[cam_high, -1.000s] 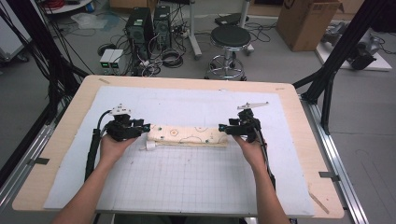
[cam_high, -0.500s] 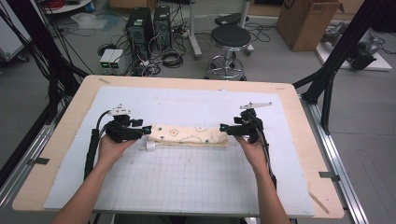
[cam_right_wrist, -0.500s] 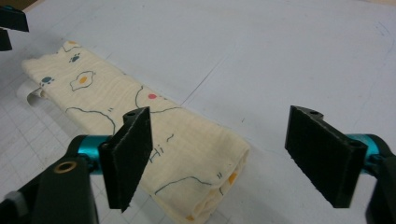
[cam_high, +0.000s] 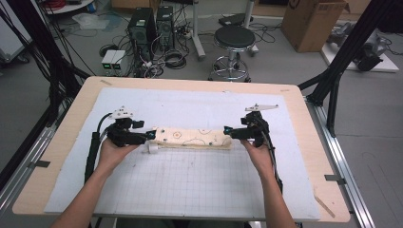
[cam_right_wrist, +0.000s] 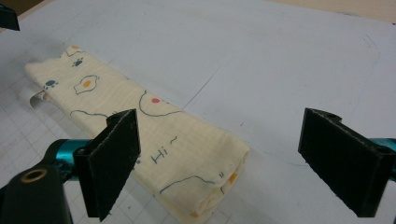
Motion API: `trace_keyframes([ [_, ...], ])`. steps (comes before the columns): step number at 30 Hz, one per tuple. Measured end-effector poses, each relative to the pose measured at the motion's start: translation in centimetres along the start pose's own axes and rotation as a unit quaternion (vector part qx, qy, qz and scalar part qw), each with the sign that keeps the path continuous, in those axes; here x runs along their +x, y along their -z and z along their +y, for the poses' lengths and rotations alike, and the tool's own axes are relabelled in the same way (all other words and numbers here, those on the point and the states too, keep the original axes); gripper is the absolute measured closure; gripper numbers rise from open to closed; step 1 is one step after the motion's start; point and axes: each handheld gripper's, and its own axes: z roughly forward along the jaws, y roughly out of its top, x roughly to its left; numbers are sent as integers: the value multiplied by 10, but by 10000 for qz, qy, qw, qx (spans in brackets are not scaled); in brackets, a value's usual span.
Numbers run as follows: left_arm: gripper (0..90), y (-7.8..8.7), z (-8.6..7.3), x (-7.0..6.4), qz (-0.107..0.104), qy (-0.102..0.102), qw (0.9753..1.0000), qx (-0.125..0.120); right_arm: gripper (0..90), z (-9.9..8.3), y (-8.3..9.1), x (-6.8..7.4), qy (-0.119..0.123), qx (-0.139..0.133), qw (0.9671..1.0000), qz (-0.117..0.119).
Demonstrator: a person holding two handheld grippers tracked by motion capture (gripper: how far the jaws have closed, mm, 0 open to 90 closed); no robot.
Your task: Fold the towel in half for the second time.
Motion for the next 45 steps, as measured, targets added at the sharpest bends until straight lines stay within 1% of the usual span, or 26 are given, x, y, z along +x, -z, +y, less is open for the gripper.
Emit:
trace_keyframes([
  [5, 266, 3, 0, -1, 41, -2, 10000, -12, 123, 0, 1, 1, 18, 18, 10000, -24],
  [7, 266, 5, 0, -2, 46, -68, 10000, -5, 123, 0, 2, 3, 39, 8, 10000, -22],
  [9, 266, 8, 0, -3, 98, -83, 9999, -35, 123, 0, 3, 4, 69, -8, 10000, -27],
  [12, 266, 12, 0, -4, 105, -132, 9998, -44, 123, 0, 5, 6, 96, 27, 9999, -18],
  [17, 267, 19, -3, -4, 155, -208, 9997, -6, 123, -3, 9, 8, 137, -45, 9999, -18],
  [21, 267, 23, -5, -7, 155, -264, 9995, -3, 123, -7, 13, 10, 150, -72, 9999, -21],
  [26, 264, 27, -8, -10, 124, -324, 9994, -6, 123, -13, 19, 12, 239, -125, 9996, 3],
  [28, 264, 30, -10, -11, 107, -365, 9993, 7, 122, -15, 22, 13, 237, -89, 9997, 30],
  [31, 264, 32, -12, -12, 118, -358, 9993, 21, 122, -18, 26, 16, 279, -124, 9995, 38],
  [34, 263, 35, -15, -13, 123, -421, 9990, 47, 122, -22, 30, 17, 302, -144, 9994, 49],
  [36, 263, 37, -16, -14, 115, -436, 9990, 32, 122, -24, 33, 18, 306, -165, 9994, 57],
  [38, 263, 40, -18, -15, 139, -493, 9987, 17, 121, -27, 34, 18, 347, -174, 9992, 38],
  [39, 263, 41, -19, -16, 137, -507, 9986, -23, 121, -28, 35, 19, 345, -153, 9993, 44],
  [43, 262, 45, -23, -18, 148, -551, 9984, 11, 121, -32, 38, 21, 401, -148, 9991, 48],
  [45, 261, 48, -25, -19, 151, -581, 9982, -24, 120, -34, 39, 22, 429, -172, 9989, 69],
])
